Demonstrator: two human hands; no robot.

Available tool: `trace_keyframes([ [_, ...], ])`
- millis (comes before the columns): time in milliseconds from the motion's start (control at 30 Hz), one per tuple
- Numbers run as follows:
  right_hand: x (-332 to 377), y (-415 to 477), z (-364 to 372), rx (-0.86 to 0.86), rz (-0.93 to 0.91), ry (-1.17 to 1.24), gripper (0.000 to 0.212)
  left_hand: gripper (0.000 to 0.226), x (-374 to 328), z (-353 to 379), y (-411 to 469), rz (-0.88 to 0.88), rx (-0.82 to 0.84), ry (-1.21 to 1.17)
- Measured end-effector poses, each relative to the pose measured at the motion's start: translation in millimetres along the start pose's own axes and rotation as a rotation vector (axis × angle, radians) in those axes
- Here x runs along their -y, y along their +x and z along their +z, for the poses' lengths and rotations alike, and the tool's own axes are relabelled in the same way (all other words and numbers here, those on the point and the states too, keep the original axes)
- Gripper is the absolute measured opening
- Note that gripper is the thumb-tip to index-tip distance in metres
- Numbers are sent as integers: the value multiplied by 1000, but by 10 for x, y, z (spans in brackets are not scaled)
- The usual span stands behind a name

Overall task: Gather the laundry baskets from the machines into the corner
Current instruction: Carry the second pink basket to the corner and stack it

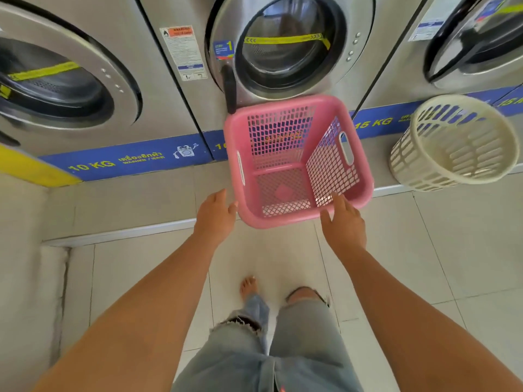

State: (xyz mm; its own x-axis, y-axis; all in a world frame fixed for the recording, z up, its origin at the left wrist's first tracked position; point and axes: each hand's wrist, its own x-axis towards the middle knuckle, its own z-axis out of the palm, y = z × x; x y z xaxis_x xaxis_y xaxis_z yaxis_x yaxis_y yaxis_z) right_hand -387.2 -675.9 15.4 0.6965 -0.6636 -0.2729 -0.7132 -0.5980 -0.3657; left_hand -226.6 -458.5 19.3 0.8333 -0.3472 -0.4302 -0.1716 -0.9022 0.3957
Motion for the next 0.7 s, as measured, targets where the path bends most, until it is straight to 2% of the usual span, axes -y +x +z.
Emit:
trace_keyframes([
  [200, -216, 735, -159, 33, 40, 35, 52, 49, -353, 143, 480, -82, -1, -52],
  [433, -525, 1666, -306, 103, -22, -72, 55, 57, -701, 415, 997, -225, -64, -125],
  [700, -740, 2456, -220, 183, -69, -125, 65, 66, -757, 633, 1478, -358, -110, -109],
])
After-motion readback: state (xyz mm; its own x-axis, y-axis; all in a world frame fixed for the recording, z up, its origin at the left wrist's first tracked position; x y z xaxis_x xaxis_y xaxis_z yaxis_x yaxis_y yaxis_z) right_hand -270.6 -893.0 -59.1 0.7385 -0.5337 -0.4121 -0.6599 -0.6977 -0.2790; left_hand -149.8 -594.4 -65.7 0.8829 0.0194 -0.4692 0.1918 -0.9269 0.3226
